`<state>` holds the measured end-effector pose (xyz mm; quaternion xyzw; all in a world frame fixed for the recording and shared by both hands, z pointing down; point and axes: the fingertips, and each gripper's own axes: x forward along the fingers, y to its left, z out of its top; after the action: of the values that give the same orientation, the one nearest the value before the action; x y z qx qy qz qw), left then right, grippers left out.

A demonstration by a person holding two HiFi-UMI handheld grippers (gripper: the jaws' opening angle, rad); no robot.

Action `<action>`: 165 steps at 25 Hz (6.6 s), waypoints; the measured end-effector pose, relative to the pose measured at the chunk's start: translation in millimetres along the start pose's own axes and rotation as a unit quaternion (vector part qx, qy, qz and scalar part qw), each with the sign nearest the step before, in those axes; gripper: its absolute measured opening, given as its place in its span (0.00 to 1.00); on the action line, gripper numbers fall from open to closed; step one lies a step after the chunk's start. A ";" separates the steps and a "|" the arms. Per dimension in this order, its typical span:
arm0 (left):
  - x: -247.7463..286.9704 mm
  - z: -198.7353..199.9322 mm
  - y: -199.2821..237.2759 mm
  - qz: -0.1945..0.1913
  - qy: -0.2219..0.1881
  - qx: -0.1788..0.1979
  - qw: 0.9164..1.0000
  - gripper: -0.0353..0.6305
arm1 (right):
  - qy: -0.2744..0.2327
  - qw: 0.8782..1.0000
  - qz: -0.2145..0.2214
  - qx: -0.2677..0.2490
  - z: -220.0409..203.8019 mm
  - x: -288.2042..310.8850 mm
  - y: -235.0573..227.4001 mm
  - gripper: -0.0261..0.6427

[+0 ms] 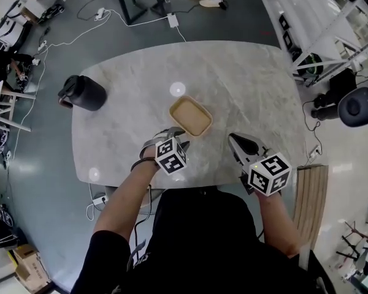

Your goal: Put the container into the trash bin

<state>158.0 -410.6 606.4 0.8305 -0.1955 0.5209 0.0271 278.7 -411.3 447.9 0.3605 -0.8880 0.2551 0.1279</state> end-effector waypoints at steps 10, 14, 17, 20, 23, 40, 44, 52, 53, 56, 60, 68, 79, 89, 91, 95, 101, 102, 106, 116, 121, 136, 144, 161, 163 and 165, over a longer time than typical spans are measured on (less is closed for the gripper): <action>17.7 -7.9 17.3 0.029 0.021 0.029 0.999 0.29 | -0.001 0.999 -0.030 0.025 -12.9 -22.4 -12.9 0.03; 21.1 -0.9 22.6 0.024 0.027 0.067 0.997 0.29 | 0.006 0.999 -0.042 0.033 -23.1 -29.6 -18.0 0.03; 24.7 6.5 32.2 0.027 0.030 0.089 0.995 0.29 | 0.008 0.998 -0.054 0.041 -28.8 -38.5 -23.0 0.03; 25.1 14.6 40.1 0.033 0.031 0.110 0.993 0.29 | 0.007 0.996 -0.066 0.054 -36.0 -47.2 -28.7 0.03; 29.3 19.1 46.2 0.037 0.030 0.130 0.990 0.29 | 0.005 0.995 -0.077 0.066 -40.5 -49.4 -35.1 0.03; 45.2 31.0 32.6 0.043 0.057 0.105 0.992 0.09 | 0.022 0.995 -0.084 0.050 -44.7 -76.0 -45.7 0.03; 20.7 43.3 34.2 0.058 0.026 0.050 0.997 0.09 | 0.023 0.997 -0.058 0.041 -40.4 -65.0 -41.9 0.03; -68.2 34.1 44.1 0.110 -0.036 -0.130 0.985 0.09 | 0.014 0.999 0.037 -0.001 -12.0 -21.0 -10.8 0.03; -80.4 30.9 43.2 0.117 -0.045 -0.156 0.980 0.09 | 0.015 0.999 0.050 -0.004 -10.4 -16.2 -6.3 0.03; -114.9 18.7 38.0 0.144 -0.062 -0.212 0.965 0.09 | 0.023 0.996 0.090 -0.013 -9.8 0.4 8.8 0.03; -155.1 -4.1 27.6 0.188 -0.067 -0.261 0.944 0.09 | 0.048 0.987 0.150 -0.032 -19.0 31.3 36.8 0.03; -230.1 -82.0 -21.0 0.247 -0.086 -0.355 0.897 0.09 | 0.071 0.965 0.240 -0.077 -32.3 71.0 137.6 0.03; -324.2 -207.9 -134.2 0.319 -0.113 -0.414 0.845 0.09 | 0.101 0.938 0.299 -0.141 -102.6 69.8 302.2 0.03; -427.0 -347.7 -269.9 0.375 -0.101 -0.463 0.797 0.09 | 0.124 0.913 0.346 -0.179 -171.5 70.5 481.6 0.03; -445.6 -369.5 -290.9 0.395 -0.099 -0.481 0.776 0.09 | 0.137 0.900 0.368 -0.191 -182.2 72.6 513.3 0.03; -458.0 -402.6 -320.0 0.414 -0.094 -0.516 0.744 0.09 | 0.153 0.872 0.408 -0.225 -197.1 73.3 559.5 0.03; -458.9 -431.6 -327.3 0.428 -0.090 -0.563 0.702 0.09 | 0.190 0.842 0.433 -0.260 -206.3 103.5 574.2 0.03; -460.2 -435.4 -325.3 0.430 -0.089 -0.570 0.695 0.09 | 0.192 0.840 0.436 -0.259 -203.8 112.0 577.6 0.03; -457.0 -448.7 -313.4 0.433 -0.077 -0.594 0.673 0.09 | 0.192 0.831 0.460 -0.248 -194.3 139.1 596.3 0.03; -433.9 -462.3 -307.0 0.435 -0.069 -0.626 0.643 0.09 | 0.213 0.794 0.508 -0.258 -214.0 161.8 630.4 0.03; -420.0 -472.8 -308.0 0.426 -0.074 -0.640 0.635 0.09 | 0.233 0.805 0.485 -0.249 -225.1 166.8 613.9 0.03; -333.5 -532.0 -313.8 0.352 -0.085 -0.685 0.632 0.09 | 0.299 0.790 0.466 -0.261 -309.0 194.5 620.0 0.03; -277.4 -563.6 -318.9 0.313 -0.083 -0.712 0.622 0.09 | 0.328 0.790 0.450 -0.256 -345.5 215.4 613.6 0.03; -120.1 -624.9 -356.9 0.226 0.011 -0.669 0.708 0.09 | 0.384 0.780 0.428 -0.247 -444.2 254.9 586.3 0.03; -102.2 -633.9 -359.5 0.219 0.026 -0.654 0.724 0.09 | 0.388 0.779 0.426 -0.247 -454.9 255.5 578.7 0.03; -87.4 -644.2 -357.4 0.216 0.035 -0.643 0.734 0.09 | 0.390 0.781 0.421 -0.245 -466.0 261.4 571.1 0.03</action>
<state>-299.6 105.1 880.2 0.5317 -0.6566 0.2913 0.4487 -288.9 40.8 739.3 -0.2236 -0.8581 0.1761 0.4274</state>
